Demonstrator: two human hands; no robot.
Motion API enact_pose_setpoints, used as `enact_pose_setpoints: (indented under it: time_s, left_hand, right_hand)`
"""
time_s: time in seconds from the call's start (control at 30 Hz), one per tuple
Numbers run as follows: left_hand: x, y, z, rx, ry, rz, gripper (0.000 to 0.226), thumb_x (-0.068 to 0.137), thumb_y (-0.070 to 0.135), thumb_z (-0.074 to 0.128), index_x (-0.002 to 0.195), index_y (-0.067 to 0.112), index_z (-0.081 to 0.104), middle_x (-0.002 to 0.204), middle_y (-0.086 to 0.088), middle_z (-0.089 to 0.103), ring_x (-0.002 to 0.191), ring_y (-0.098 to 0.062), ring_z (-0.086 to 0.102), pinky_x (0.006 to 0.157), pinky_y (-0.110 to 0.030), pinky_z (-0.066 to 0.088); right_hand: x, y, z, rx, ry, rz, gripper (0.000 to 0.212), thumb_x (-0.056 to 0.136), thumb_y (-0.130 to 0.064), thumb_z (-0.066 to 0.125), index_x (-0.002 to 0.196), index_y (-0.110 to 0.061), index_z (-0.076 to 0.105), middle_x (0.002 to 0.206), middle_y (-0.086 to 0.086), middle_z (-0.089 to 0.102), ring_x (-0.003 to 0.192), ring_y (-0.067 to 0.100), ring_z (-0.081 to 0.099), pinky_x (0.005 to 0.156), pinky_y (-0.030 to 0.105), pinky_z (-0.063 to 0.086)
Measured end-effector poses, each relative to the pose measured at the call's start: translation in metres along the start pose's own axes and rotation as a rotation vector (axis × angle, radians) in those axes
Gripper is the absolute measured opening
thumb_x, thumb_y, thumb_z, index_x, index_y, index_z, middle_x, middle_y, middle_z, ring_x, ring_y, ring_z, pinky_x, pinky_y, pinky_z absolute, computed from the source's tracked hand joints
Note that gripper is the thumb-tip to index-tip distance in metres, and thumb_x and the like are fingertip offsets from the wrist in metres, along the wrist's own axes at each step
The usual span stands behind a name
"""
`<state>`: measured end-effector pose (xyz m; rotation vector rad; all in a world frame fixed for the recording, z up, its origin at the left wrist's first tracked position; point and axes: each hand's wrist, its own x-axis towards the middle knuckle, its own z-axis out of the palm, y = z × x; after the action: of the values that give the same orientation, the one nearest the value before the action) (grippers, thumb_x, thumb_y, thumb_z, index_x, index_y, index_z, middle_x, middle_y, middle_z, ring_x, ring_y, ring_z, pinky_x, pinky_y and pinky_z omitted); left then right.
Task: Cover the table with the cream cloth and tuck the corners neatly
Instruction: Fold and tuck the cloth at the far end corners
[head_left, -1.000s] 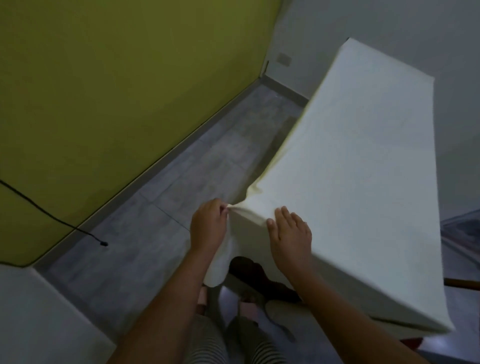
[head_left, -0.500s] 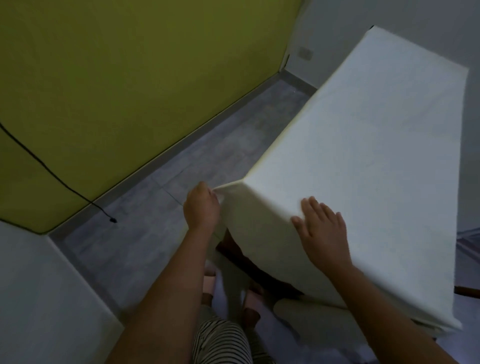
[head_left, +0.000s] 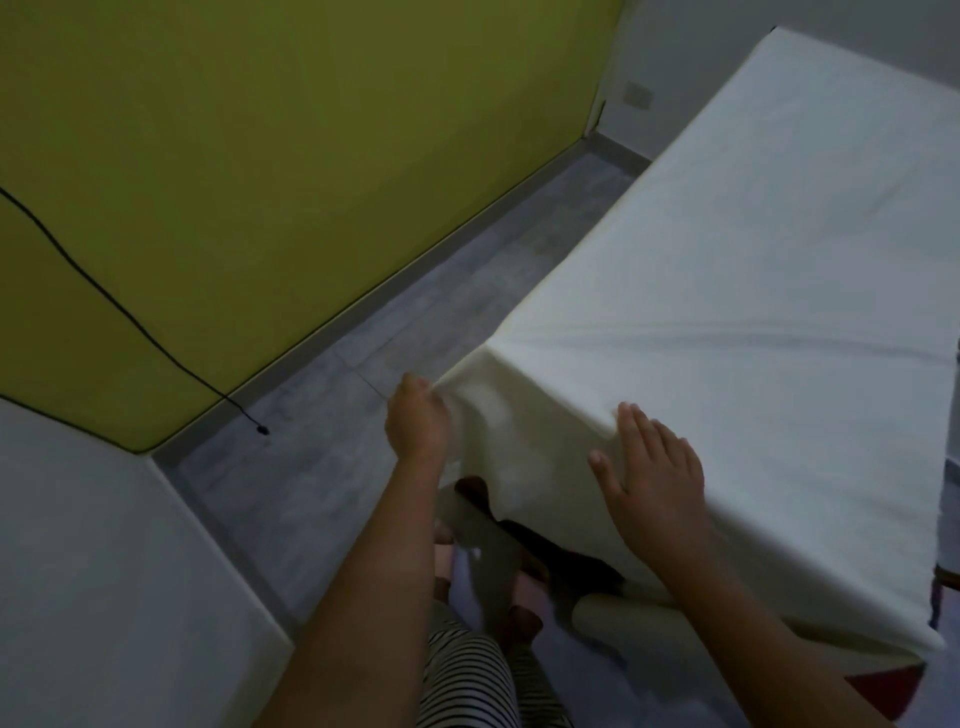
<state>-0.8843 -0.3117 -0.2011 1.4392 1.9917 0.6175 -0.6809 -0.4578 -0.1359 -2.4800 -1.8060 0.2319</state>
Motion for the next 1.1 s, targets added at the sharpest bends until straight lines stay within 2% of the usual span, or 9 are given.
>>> enact_pose_setpoints:
  time_s: [0.07,0.13,0.2,0.37,0.6,0.73,0.83,0.93,1.1]
  left_hand:
    - [-0.003,0.016,0.003,-0.092,-0.052,0.072,0.021,0.089,0.019,0.056,0.11,0.015,0.057,0.11,-0.004,0.063,0.1,-0.024,0.059,0.08,-0.036,0.049]
    - [-0.014,0.025,0.004,-0.117,-0.051,0.144,0.011,0.09,0.027,0.056,0.087,0.017,0.057,0.088,-0.001,0.061,0.082,-0.021,0.059,0.061,-0.029,0.043]
    - [-0.024,0.029,0.002,-0.11,0.025,0.161,0.02,0.09,0.028,0.057,0.075,0.017,0.051,0.075,0.002,0.056,0.07,-0.018,0.054,0.053,-0.027,0.034]
    - [-0.03,0.034,-0.004,-0.093,0.31,0.25,0.011,0.085,0.02,0.062,0.078,0.016,0.054,0.076,0.0,0.058,0.072,-0.019,0.053,0.065,-0.033,0.044]
    - [-0.054,-0.01,0.055,0.116,-0.014,0.083,0.014,0.085,0.013,0.059,0.097,0.011,0.053,0.098,-0.011,0.063,0.09,-0.03,0.063,0.071,-0.041,0.052]
    - [-0.071,0.006,0.053,-0.107,0.064,0.064,0.022,0.088,0.028,0.059,0.102,0.014,0.053,0.1,-0.006,0.061,0.09,-0.025,0.061,0.07,-0.032,0.046]
    - [-0.055,0.025,0.047,-0.212,0.106,0.041,0.046,0.094,0.034,0.05,0.135,0.016,0.043,0.13,-0.008,0.056,0.117,-0.026,0.054,0.092,-0.035,0.046]
    - [-0.032,0.041,0.044,-0.139,-0.015,0.008,0.052,0.101,0.028,0.033,0.151,0.019,0.021,0.153,-0.013,0.032,0.141,-0.032,0.028,0.117,-0.047,0.022]
    - [-0.034,0.053,0.033,-0.001,0.187,0.119,0.05,0.101,0.016,0.033,0.15,0.011,0.023,0.154,-0.013,0.031,0.147,-0.024,0.015,0.118,-0.044,-0.005]
  right_hand:
    - [0.001,0.0,0.001,0.015,0.001,0.0,0.073,0.089,-0.061,0.013,0.15,-0.021,0.019,0.156,0.0,0.026,0.143,0.021,0.021,0.116,0.041,0.013]
    - [0.0,0.0,0.001,0.021,0.004,0.004,0.071,0.09,-0.059,0.015,0.15,-0.021,0.019,0.155,0.0,0.027,0.143,0.021,0.021,0.116,0.041,0.013]
    - [-0.002,0.001,0.001,0.013,0.018,0.003,0.072,0.09,-0.058,0.013,0.15,-0.019,0.019,0.155,0.001,0.029,0.143,0.022,0.023,0.116,0.041,0.014]
    - [-0.002,0.002,0.0,0.02,0.031,0.038,0.073,0.089,-0.058,0.011,0.149,-0.018,0.022,0.153,0.002,0.033,0.142,0.023,0.025,0.115,0.042,0.016]
    - [-0.008,0.004,0.004,-0.014,0.034,0.026,0.072,0.091,-0.058,0.01,0.151,-0.019,0.011,0.158,0.002,0.02,0.145,0.019,0.017,0.118,0.041,0.006]
    - [-0.009,0.004,0.005,-0.028,0.027,0.019,0.072,0.091,-0.059,0.008,0.151,-0.019,0.006,0.159,0.001,0.012,0.146,0.018,0.009,0.118,0.041,-0.003]
    - [-0.01,0.004,0.008,-0.029,0.046,0.024,0.071,0.092,-0.059,0.009,0.151,-0.019,0.008,0.159,0.001,0.015,0.146,0.018,0.01,0.118,0.042,-0.001]
    - [-0.009,0.004,0.008,-0.015,0.044,0.02,0.072,0.091,-0.058,0.008,0.151,-0.019,0.01,0.158,0.001,0.017,0.146,0.018,0.011,0.118,0.042,0.0]
    - [-0.011,0.005,0.006,-0.01,0.051,0.034,0.069,0.093,-0.055,0.012,0.151,-0.017,0.013,0.157,0.003,0.022,0.145,0.019,0.016,0.118,0.042,0.002]
